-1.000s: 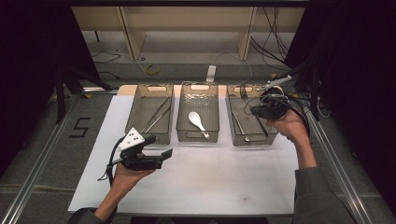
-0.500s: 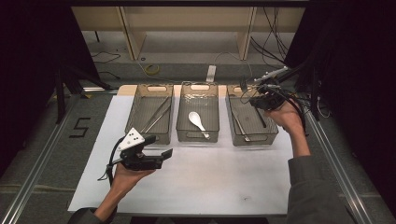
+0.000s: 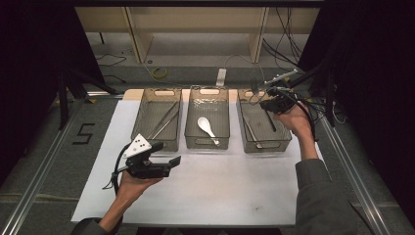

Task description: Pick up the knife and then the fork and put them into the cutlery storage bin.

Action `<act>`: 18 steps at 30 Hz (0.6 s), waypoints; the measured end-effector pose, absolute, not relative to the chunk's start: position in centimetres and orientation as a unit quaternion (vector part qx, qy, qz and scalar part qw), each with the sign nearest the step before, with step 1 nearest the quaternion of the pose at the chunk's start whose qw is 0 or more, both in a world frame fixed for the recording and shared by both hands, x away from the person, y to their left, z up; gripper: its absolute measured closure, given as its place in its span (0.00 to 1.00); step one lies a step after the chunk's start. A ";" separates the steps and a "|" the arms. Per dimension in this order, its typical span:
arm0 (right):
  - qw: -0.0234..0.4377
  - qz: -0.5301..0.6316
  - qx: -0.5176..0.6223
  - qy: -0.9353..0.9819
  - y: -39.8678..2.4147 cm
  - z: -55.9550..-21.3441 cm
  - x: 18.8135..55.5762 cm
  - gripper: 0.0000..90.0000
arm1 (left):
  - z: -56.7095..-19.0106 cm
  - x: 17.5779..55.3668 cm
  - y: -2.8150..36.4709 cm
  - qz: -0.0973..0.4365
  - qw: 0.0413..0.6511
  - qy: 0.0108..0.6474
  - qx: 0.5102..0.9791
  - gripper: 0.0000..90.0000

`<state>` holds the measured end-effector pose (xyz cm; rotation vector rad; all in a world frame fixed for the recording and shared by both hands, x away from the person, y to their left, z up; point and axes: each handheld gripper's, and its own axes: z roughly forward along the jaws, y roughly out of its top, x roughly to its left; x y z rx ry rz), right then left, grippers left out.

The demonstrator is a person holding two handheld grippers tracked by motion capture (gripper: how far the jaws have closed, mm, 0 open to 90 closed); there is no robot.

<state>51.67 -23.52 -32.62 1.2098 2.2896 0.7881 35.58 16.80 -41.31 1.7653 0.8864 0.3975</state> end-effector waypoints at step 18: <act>0.201 0.280 0.462 0.817 -24.0 -35.3 52.5 0.95 | -41.3 35.6 16.8 0.167 0.534 0.372 0.740 0.17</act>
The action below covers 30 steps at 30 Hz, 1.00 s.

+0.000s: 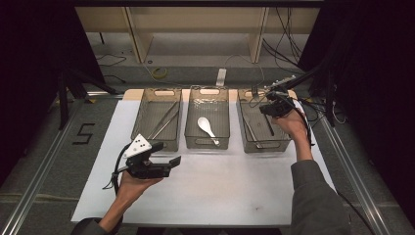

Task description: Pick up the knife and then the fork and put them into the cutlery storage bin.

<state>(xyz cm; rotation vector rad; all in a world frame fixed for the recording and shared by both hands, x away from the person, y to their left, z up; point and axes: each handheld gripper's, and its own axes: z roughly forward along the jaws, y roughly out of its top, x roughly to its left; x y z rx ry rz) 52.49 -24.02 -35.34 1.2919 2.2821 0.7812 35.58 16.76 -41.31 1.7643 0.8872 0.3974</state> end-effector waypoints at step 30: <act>0.186 0.273 0.469 0.819 -23.5 -37.9 52.7 0.95 | -41.3 35.6 16.8 0.167 0.533 0.371 0.742 0.17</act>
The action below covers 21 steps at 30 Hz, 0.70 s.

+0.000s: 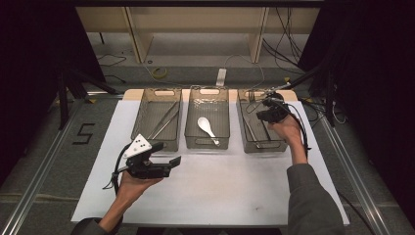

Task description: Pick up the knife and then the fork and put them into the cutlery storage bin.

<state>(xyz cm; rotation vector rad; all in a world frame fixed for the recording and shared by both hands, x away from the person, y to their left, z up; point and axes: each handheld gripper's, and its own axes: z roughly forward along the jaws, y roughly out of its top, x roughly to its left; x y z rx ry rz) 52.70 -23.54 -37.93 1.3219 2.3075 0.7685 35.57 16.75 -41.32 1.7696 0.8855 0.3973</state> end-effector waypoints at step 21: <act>0.172 0.269 0.483 0.815 -23.9 -39.7 52.7 0.95 | -41.3 35.6 16.7 0.167 0.532 0.371 0.743 0.17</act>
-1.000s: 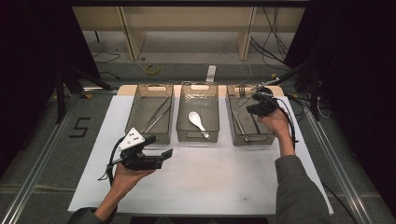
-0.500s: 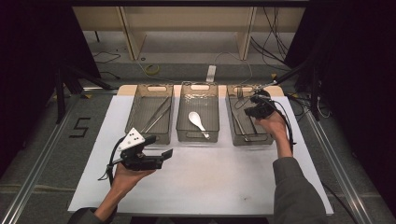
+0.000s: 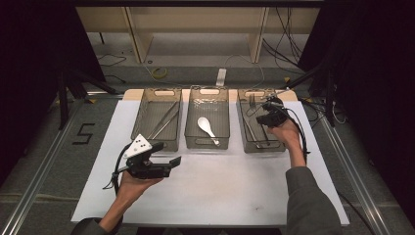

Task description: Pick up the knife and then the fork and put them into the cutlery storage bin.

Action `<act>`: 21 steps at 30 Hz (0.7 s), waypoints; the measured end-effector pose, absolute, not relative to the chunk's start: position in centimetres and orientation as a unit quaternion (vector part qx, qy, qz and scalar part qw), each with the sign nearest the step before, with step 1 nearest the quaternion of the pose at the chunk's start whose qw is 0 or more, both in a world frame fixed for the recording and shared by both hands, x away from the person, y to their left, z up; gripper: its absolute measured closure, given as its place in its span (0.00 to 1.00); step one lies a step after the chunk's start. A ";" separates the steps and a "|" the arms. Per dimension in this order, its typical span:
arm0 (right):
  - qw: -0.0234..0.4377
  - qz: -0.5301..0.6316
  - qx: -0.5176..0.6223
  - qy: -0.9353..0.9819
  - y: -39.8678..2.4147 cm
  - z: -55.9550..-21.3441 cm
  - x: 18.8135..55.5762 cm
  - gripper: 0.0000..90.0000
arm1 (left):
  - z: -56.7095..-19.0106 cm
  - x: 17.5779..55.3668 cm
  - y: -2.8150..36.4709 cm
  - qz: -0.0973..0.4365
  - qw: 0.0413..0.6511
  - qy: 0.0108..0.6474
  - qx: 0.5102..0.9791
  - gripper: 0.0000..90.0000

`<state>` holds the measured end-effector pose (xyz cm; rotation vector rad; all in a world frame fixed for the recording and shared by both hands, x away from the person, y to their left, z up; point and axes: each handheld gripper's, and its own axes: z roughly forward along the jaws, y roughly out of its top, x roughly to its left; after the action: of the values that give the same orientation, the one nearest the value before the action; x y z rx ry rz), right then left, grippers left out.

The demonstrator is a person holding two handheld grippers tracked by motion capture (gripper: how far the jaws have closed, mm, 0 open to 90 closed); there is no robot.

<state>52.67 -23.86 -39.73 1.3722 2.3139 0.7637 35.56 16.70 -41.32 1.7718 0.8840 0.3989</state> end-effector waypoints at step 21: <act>0.140 0.266 0.503 0.811 -24.3 -40.4 52.7 0.73 | -41.3 35.6 16.7 0.167 0.531 0.371 0.743 0.17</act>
<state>52.75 -24.32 -40.44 1.4521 2.3416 0.7675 35.57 16.70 -41.33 1.7727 0.8855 0.3987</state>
